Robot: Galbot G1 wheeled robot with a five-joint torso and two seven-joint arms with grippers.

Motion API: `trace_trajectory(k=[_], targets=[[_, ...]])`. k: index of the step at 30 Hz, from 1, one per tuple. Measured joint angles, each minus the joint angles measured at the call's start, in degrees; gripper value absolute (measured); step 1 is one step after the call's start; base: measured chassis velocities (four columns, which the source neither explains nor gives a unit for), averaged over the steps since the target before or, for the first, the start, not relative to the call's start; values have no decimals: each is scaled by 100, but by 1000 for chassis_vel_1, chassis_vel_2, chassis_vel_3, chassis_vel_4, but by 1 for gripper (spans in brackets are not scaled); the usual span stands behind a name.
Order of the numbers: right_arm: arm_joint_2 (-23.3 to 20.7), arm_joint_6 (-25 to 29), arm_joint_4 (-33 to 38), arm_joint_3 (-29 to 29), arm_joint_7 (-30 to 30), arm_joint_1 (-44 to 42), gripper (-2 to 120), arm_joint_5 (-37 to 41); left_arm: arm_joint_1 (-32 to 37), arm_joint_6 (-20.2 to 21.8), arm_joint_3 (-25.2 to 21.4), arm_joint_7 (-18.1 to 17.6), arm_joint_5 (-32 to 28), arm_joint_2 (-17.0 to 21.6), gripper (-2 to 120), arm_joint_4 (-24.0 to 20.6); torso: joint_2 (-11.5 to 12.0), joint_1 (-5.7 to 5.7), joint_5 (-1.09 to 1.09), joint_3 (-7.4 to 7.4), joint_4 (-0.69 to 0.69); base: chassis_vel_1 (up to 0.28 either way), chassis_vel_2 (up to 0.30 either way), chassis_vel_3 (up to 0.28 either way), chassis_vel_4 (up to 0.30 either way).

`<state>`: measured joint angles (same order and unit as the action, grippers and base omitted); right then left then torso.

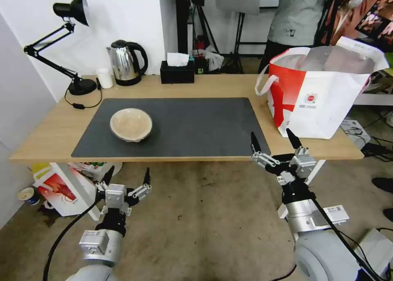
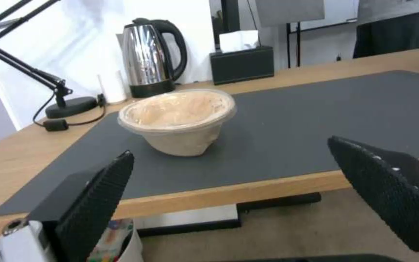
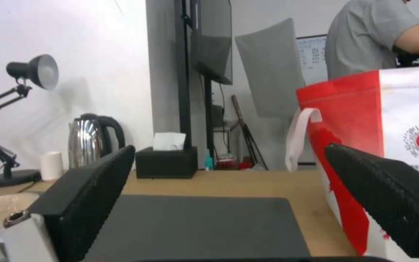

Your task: Pick up the trash from the table and place it into the takeout bag.

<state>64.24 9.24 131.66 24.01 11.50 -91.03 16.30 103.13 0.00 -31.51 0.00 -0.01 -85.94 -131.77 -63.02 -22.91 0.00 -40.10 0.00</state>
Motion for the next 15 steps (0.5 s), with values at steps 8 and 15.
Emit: trace_trajectory(k=[8, 15], targets=[[-6, 217, -193, 43, -31, -162, 100, -107, 0, 0, 0, 0, 0, 0, 100, 0, 0, 0, 1, 0, 0, 0, 0, 0, 0], [26, 302, -282, -2, -40, -236, 100, -183, 0, 0, 0, 0, 0, 0, 100, 0, 0, -1, 0, 0, 0, 0, 0, 0, 0]])
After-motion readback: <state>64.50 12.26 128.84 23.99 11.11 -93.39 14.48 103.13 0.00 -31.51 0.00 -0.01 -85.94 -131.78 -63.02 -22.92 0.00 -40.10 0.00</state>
